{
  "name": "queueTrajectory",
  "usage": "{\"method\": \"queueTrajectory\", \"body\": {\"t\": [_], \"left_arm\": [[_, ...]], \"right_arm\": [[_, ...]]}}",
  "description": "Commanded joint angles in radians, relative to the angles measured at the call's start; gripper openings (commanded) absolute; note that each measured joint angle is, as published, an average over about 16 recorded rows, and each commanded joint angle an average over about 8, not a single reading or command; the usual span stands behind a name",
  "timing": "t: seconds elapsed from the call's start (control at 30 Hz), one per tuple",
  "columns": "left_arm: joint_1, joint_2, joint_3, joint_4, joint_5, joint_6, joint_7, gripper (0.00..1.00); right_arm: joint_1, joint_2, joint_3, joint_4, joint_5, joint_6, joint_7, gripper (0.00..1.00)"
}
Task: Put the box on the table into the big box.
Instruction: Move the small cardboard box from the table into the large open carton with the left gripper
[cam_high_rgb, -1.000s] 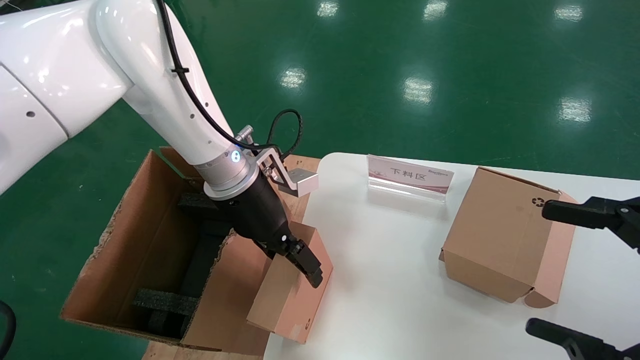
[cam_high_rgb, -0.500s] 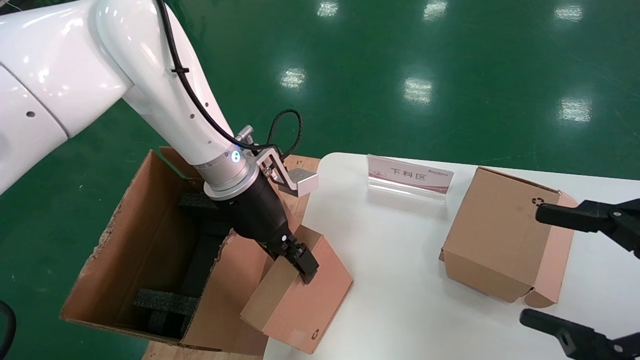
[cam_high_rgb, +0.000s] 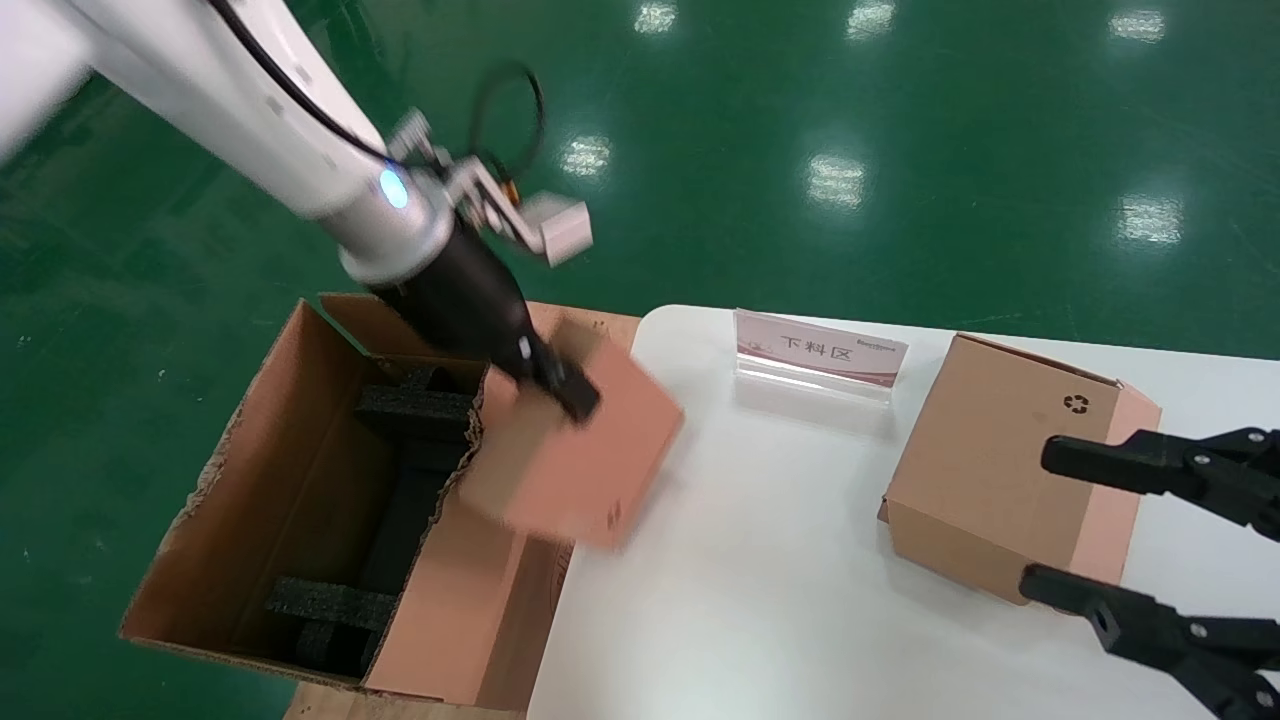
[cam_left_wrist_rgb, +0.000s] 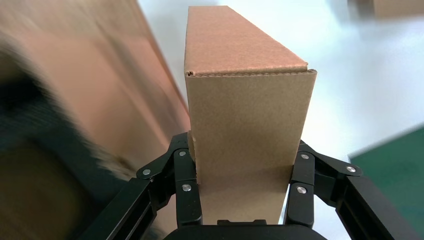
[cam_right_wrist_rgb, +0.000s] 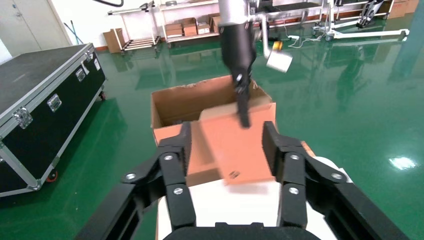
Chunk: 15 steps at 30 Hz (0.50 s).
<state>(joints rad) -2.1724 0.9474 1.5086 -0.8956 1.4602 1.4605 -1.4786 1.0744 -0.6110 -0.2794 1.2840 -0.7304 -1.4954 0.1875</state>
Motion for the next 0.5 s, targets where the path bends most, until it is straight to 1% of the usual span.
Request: {"method": "queueTrajectory", "body": {"t": [0.03, 0.3, 0.5], "left_arm": [[-0.03, -0.013, -0.014, -0.01, 0.022, -0.011, 0.007, 0.0], [-0.138, -0.114, -0.117, -0.073, 0.115, -0.068, 0.033, 0.0], [-0.203, -0.19, -0.154, -0.134, 0.183, -0.055, -0.003, 0.0]], "right_arm": [[0.0, 0.0, 0.0, 0.0, 0.0, 0.0, 0.0, 1.0], [0.0, 0.0, 0.0, 0.0, 0.0, 0.0, 0.0, 1.0], [0.0, 0.0, 0.0, 0.0, 0.0, 0.0, 0.0, 1.0]]}}
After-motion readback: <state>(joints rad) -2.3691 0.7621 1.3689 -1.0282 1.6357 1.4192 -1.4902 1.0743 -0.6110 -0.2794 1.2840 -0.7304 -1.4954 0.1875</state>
